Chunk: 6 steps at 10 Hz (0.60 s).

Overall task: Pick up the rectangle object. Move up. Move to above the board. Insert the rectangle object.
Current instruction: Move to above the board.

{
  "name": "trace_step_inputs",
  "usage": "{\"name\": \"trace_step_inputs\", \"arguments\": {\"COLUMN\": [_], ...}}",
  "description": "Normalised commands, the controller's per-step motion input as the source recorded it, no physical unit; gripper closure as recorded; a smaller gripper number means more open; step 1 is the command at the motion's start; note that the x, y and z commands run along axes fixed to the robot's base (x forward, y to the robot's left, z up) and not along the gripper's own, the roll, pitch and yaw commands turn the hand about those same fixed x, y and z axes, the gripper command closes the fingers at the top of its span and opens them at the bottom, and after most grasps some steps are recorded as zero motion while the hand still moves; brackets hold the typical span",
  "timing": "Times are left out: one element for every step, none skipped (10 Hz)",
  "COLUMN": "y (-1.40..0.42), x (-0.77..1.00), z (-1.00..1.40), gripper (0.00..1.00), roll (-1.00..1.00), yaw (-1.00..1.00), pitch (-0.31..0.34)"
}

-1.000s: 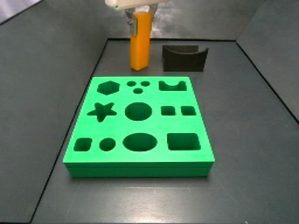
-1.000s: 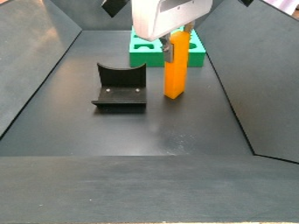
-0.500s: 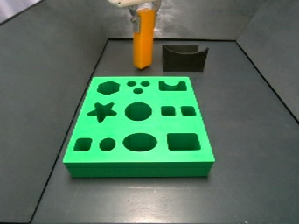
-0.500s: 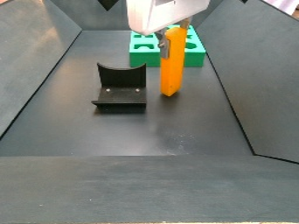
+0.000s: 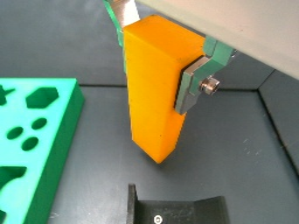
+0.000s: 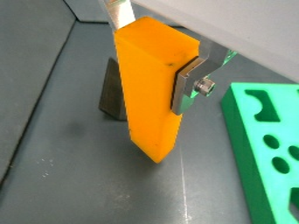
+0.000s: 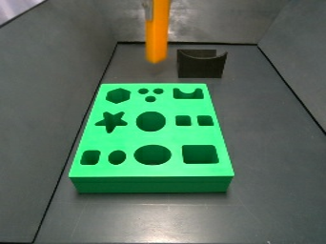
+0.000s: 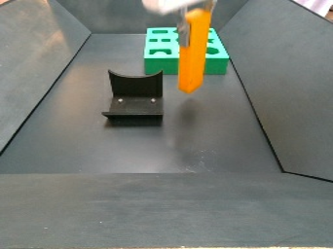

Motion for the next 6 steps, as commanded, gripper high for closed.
{"name": "trace_step_inputs", "arguments": {"y": [-0.13, -0.14, -0.13, -0.09, -0.05, -0.04], "x": [0.16, 0.17, 0.15, 0.10, 0.06, 0.05], "z": [1.00, 1.00, 1.00, 0.90, 0.68, 0.57], "gripper": [1.00, 1.00, 1.00, 1.00, 1.00, 1.00], "roll": [-0.02, -0.02, -0.02, -0.01, 0.00, 0.01], "yaw": [0.15, 0.15, 0.12, 0.08, 0.06, 0.05], "pitch": [-0.056, -0.041, 0.006, 0.041, 0.064, 0.070]}}
